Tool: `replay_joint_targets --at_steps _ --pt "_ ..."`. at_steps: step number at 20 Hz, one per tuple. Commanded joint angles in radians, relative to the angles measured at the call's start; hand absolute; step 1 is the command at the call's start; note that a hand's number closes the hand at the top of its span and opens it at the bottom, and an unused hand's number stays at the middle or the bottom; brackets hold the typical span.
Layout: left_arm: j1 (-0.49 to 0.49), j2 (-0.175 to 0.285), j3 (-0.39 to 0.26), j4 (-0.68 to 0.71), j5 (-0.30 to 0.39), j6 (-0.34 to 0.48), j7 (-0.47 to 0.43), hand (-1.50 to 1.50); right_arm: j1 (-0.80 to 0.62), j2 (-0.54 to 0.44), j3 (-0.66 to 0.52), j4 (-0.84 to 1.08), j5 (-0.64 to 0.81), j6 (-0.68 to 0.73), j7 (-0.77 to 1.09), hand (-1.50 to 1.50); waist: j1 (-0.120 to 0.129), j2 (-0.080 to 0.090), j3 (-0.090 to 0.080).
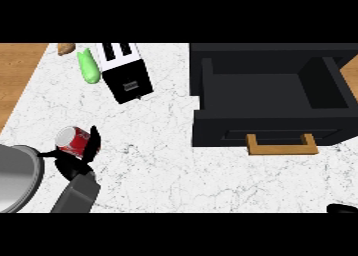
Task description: Pick up the can, place it into the drawer and close the drawer
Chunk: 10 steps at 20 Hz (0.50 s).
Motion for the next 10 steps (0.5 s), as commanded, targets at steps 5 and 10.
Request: replay_joint_targets --at_steps 5,10 --pt "-0.132 0.058 0.027 0.117 -0.007 -0.094 -0.019 1.5 -0.01 0.015 0.003 0.0 0.018 -0.004 -0.011 -1.5 -0.002 0.002 -0.001" --pt "-0.126 0.038 -0.18 0.143 -0.159 -0.289 0.05 1.5 0.018 -0.007 -0.02 -0.019 -0.013 0.025 -0.008 -1.5 -0.032 0.0 0.0"
